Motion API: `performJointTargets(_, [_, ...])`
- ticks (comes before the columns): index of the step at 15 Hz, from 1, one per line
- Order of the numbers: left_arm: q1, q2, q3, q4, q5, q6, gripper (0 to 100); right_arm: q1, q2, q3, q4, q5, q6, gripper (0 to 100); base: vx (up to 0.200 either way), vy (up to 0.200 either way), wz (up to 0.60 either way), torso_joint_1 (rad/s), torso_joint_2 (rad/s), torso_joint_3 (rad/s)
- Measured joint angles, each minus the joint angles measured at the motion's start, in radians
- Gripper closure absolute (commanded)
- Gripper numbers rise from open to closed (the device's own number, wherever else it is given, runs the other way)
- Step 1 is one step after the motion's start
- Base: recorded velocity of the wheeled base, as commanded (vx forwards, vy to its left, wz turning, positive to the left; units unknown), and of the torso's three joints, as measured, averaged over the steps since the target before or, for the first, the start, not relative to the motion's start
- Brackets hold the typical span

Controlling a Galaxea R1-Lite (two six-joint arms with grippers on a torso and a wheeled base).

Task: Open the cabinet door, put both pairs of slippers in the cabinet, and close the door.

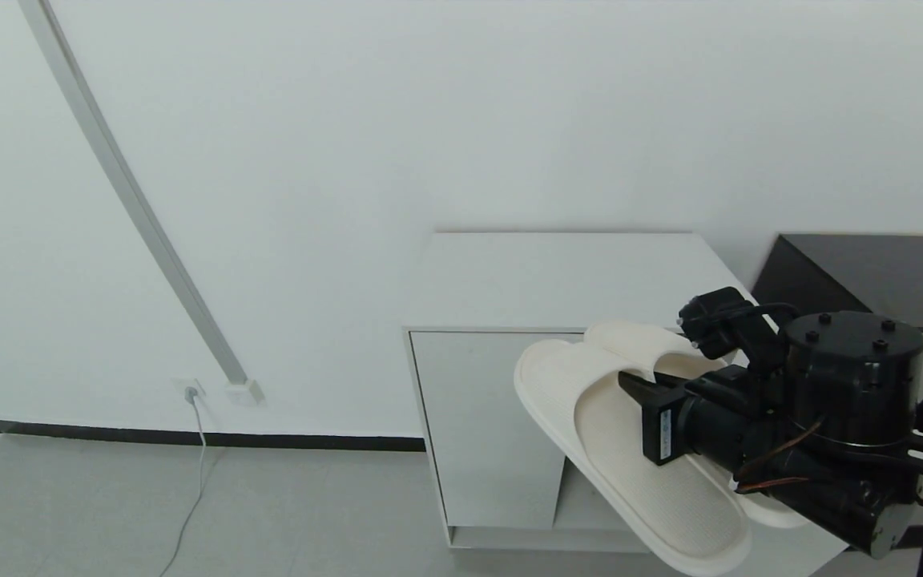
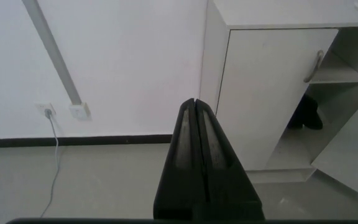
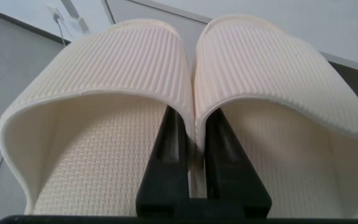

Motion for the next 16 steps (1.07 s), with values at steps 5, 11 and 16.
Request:
performJointTargets(5, [0.000, 0.000, 0.000, 0.000, 0.000, -0.001, 100, -0.001, 0.000, 0.003, 0.001, 0.000, 0.000, 100, 0.000, -0.200, 0.00, 0.001, 0.00, 0.002])
performJointTargets(11, [0.000, 0.000, 0.000, 0.000, 0.000, -0.003, 100, 0.001, 0.000, 0.010, 0.000, 0.000, -0.001, 100, 0.000, -0.100, 0.00, 0.000, 0.00, 0.001])
performJointTargets(16, [-0.001, 0.000, 0.000, 0.000, 0.000, -0.003, 100, 0.004, 0.001, 0.010, -0.001, 0.002, -0.002, 100, 0.000, 0.000, 0.00, 0.000, 0.00, 0.000])
